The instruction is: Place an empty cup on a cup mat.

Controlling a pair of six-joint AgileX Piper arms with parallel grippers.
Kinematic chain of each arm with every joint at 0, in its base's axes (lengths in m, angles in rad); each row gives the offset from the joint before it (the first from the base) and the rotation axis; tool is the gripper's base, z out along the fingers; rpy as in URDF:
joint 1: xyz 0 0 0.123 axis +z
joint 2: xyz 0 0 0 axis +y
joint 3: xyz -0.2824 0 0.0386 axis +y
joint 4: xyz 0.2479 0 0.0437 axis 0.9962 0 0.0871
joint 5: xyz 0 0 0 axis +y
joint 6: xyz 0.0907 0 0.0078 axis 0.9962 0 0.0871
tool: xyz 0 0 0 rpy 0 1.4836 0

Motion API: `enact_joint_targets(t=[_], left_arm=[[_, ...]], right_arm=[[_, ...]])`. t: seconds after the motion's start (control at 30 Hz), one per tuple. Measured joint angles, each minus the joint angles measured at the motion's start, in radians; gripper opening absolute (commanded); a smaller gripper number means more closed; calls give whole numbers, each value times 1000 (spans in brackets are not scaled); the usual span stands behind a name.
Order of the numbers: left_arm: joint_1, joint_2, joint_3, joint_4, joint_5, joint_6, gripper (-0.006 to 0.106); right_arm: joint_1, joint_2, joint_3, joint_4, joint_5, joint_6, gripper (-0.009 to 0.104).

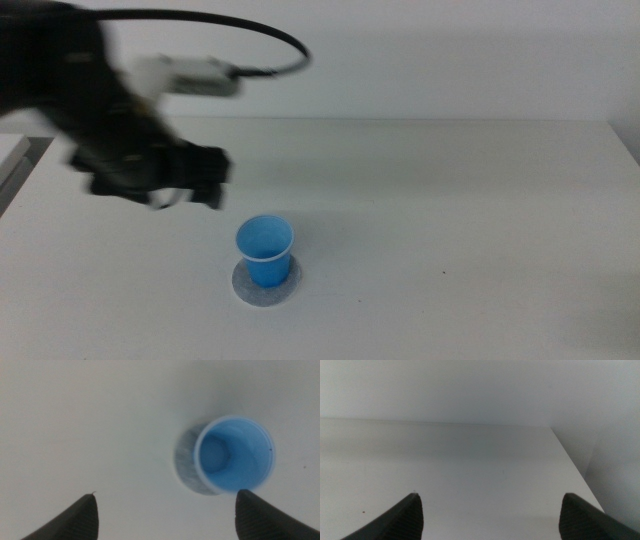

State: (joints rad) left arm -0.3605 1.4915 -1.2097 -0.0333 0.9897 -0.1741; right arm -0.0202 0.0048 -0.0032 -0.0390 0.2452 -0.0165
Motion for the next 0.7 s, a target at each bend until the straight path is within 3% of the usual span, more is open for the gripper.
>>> enact_joint_targets(t=[0.13, 0.27, 0.53, 0.63, 0.7], left_arm=[[0, -259, 136, 119, -46, -40, 94], [2, -449, 252, 172, -142, -46, 94], [2, -752, 422, 216, -219, -47, 94], [30, -830, 526, 241, -366, -51, 94], [84, -900, 625, 203, -518, -32, 94]], right_arm=[[0, 0, 0, 0, 0, 0, 93], [0, 0, 0, 0, 0, 0, 93], [0, 0, 0, 0, 0, 0, 93], [0, 0, 0, 0, 0, 0, 93], [0, 0, 0, 0, 0, 0, 93]])
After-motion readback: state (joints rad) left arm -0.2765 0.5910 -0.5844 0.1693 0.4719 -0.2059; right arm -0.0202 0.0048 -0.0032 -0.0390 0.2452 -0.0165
